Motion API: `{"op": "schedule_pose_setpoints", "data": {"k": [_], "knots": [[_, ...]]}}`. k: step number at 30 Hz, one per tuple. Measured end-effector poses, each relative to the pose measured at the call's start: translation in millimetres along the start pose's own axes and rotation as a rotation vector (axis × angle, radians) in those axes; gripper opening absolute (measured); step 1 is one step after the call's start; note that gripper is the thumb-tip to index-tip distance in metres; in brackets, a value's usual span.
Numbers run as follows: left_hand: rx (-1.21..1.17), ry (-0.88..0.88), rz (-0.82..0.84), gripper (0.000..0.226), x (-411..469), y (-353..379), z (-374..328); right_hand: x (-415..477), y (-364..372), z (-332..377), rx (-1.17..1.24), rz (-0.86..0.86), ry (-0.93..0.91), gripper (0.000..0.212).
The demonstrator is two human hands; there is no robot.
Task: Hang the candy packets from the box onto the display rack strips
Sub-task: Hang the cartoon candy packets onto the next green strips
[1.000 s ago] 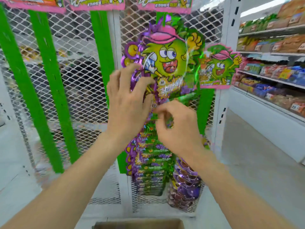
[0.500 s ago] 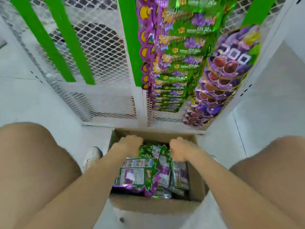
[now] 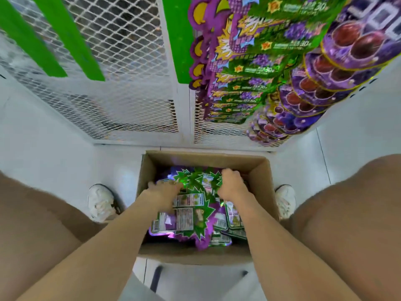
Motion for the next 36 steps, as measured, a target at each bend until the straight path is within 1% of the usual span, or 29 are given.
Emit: {"op": "schedule_pose_setpoints", "data": {"k": [2, 3, 4, 5, 7, 9, 10, 12, 13, 14, 15, 17, 18, 20, 22, 23, 24, 26, 27, 28, 29, 30, 31, 32, 33, 34, 36], "knots": [[0.089, -0.037, 0.021, 0.114, -5.5, 7.0, 12.7, 1.4, 5.1, 1.7, -0.021, 0.024, 0.055, 0.073], [0.124, -0.038, 0.026, 0.118, -9.3, 10.3, 16.8, 1.0, 10.5, 2.5, -0.046, 0.039, 0.075, 0.086], [0.143, -0.023, 0.016, 0.120, -10.9, 14.1, 20.6, -0.6, 16.6, 4.3, -0.055, 0.049, 0.086, 0.092], [0.155, -0.015, 0.008, 0.119, -12.7, 16.8, 24.0, -1.8, 23.2, 6.1, -0.053, 0.049, 0.092, 0.094], [0.145, -0.009, -0.013, 0.115, -16.9, 17.5, 28.3, -6.8, 30.4, 10.2, -0.081, 0.021, 0.062, 0.086], [0.103, -0.042, -0.017, 0.107, -19.8, 17.9, 35.4, -15.5, 27.6, 14.4, -0.126, -0.005, -0.012, 0.071], [0.070, -0.062, -0.023, 0.100, -24.6, 15.0, 38.3, -18.5, 23.5, 15.9, -0.123, -0.012, -0.047, 0.065], [-0.028, -0.097, -0.051, 0.080, -30.0, 10.8, 47.2, -24.9, 7.9, 19.6, -0.043, -0.036, -0.103, 0.063], [-0.098, -0.105, -0.070, 0.073, -33.2, 5.3, 48.5, -26.7, -2.6, 21.5, 0.010, -0.062, -0.133, 0.060], [-0.190, -0.103, -0.098, 0.073, -33.5, -0.7, 48.5, -31.6, -16.6, 25.1, 0.060, -0.106, -0.160, 0.054], [-0.331, -0.062, -0.154, 0.075, -34.5, -9.0, 44.4, -38.0, -32.8, 28.9, 0.119, -0.160, -0.185, 0.045], [-0.677, 0.042, -0.286, 0.071, -47.9, -37.9, 22.9, -55.9, -65.5, 37.2, 0.241, -0.270, -0.245, 0.025], [-0.881, 0.096, -0.362, 0.063, -55.5, -53.9, 12.1, -66.0, -80.2, 41.5, 0.311, -0.301, -0.272, 0.017], [-1.191, 0.189, -0.444, 0.045, -76.2, -85.8, -6.2, -84.1, -103.9, 47.9, 0.446, -0.335, -0.323, 0.017], [-1.310, 0.250, -0.549, 0.024, -92.4, -110.9, -7.1, -99.8, -123.6, 50.9, 0.538, -0.345, -0.343, 0.018], [-1.290, 0.260, -0.612, 0.015, -105.9, -124.4, -6.3, -106.5, -133.2, 52.7, 0.562, -0.324, -0.345, 0.016], [-1.278, 0.291, -0.651, 0.014, -117.1, -136.7, -3.4, -113.4, -143.4, 55.2, 0.552, -0.295, -0.352, 0.014], [-1.173, 0.363, -0.639, 0.020, -143.0, -164.1, -3.6, -122.7, -163.5, 61.1, 0.430, -0.264, -0.427, 0.012], [-1.104, 0.394, -0.635, 0.016, -157.9, -177.9, -7.4, -126.2, -172.8, 65.6, 0.371, -0.273, -0.489, 0.021], [-1.058, 0.433, -0.636, 0.011, -169.6, -190.2, -9.5, -131.0, -182.0, 70.2, 0.326, -0.296, -0.543, 0.029], [-1.013, 0.456, -0.659, 0.009, -180.6, -202.4, -12.6, -138.0, -192.1, 75.4, 0.290, -0.338, -0.584, 0.032], [-0.992, 0.482, -0.697, 0.010, -189.4, -214.0, -15.8, -142.1, -202.2, 78.1, 0.252, -0.408, -0.598, 0.029], [-0.987, 0.495, -0.733, 0.009, -194.3, -224.1, -17.1, -146.2, -212.2, 79.9, 0.195, -0.488, -0.602, 0.020], [-1.012, 0.502, -0.765, 0.008, -196.8, -233.4, -18.7, -148.3, -221.4, 79.8, 0.130, -0.567, -0.595, 0.021], [-1.035, 0.478, -0.822, 0.011, -197.7, -242.0, -20.8, -150.3, -230.7, 80.1, 0.062, -0.625, -0.580, 0.029], [-1.053, 0.429, -0.915, 0.017, -195.6, -250.1, -23.6, -150.8, -239.2, 79.7, 0.025, -0.652, -0.559, 0.031], [-1.025, 0.297, -1.170, 0.030, -183.6, -263.4, -29.9, -144.7, -248.4, 75.9, -0.010, -0.647, -0.501, 0.014]]}}
Point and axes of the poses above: each hand's wrist, its own x-axis towards the middle knuckle, its own y-axis out of the palm, z = x × y, the point moved 1 cm from there along x, towards the middle knuckle, and after that the axes turned 7 degrees about -x, right-handed, at the moved point
